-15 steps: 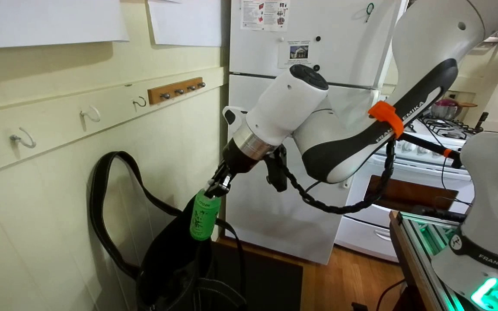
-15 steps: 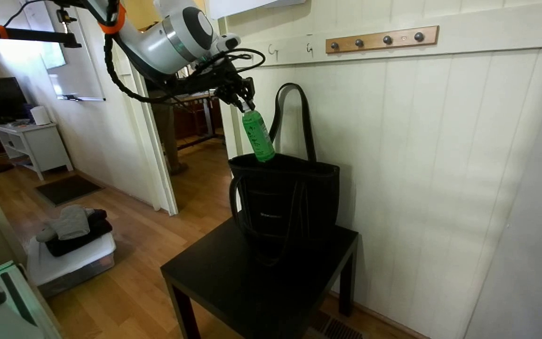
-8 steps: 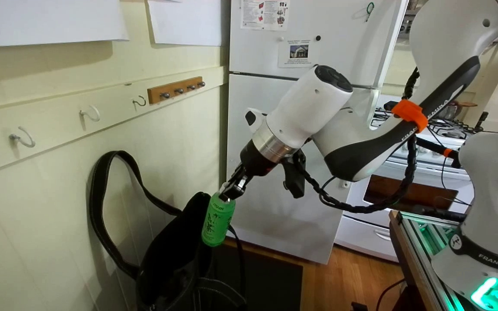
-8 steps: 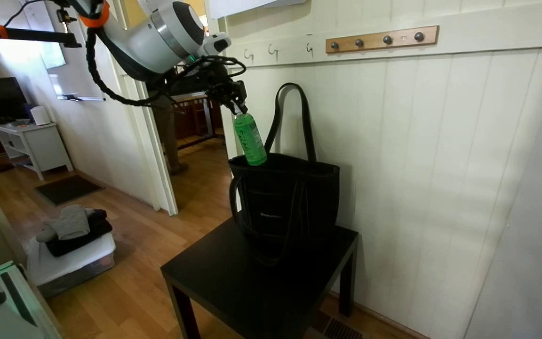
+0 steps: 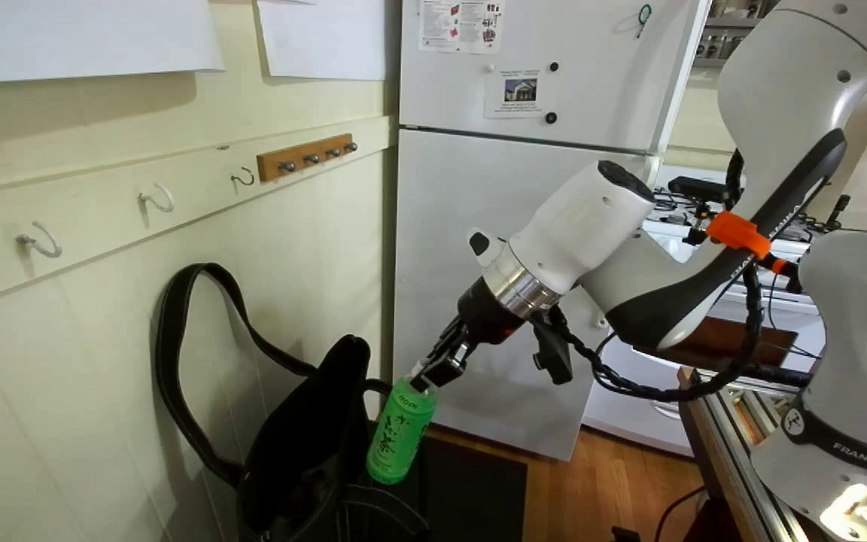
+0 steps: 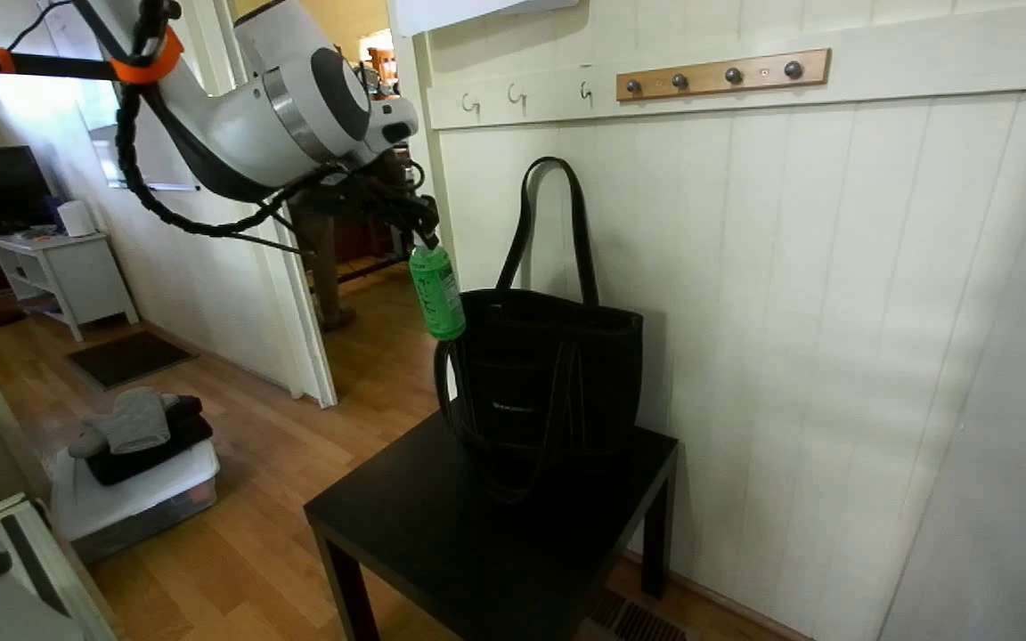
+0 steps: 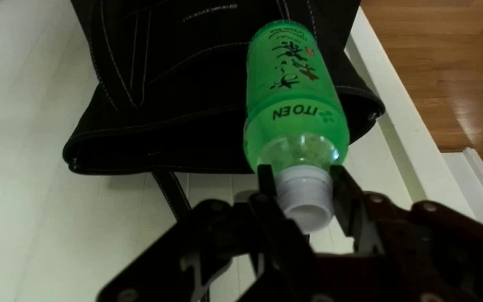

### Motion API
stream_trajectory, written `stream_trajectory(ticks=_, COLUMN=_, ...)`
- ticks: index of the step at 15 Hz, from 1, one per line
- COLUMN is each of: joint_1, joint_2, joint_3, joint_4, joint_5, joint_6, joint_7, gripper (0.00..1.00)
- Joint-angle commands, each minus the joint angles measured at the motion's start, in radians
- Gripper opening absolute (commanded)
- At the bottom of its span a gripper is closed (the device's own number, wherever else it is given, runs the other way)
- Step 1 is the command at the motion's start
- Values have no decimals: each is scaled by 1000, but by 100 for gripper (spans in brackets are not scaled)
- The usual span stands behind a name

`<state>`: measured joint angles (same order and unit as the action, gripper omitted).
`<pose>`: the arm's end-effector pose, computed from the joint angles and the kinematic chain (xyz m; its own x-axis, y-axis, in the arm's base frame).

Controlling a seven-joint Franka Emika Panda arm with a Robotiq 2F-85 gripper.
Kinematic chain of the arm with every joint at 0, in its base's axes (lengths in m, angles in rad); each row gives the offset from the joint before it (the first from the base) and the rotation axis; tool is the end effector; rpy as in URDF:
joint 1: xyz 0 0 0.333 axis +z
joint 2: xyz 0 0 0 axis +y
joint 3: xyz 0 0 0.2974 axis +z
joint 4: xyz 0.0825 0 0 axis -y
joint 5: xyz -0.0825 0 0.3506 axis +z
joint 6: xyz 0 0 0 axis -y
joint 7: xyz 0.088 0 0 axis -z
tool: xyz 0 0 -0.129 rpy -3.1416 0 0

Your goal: Remove the green bottle from the bag

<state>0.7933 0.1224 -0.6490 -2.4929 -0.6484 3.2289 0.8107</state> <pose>0.4815 0.1298 0.2994 0.8166 -0.0006 0.5772 0.0447 -0.9969 -0.0642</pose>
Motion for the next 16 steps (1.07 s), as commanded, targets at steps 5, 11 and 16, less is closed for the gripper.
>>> stream_trajectory(ticks=5, joint_1=-87, joint_2=-3, joint_3=80, joint_4=-183, joint_5=22, joint_6=141, joint_7=96, gripper=12)
stream_trajectory(ticks=11, joint_1=-411, joint_2=95, joint_3=427, joint_4=-163, joint_5=78, joint_6=115, joint_7=45, gripper=12)
stream_trajectory(ticks=16, joint_1=-744, joint_2=262, joint_3=682, joint_4=-10, joint_5=-22, joint_6=52, joint_7=6, gripper=12)
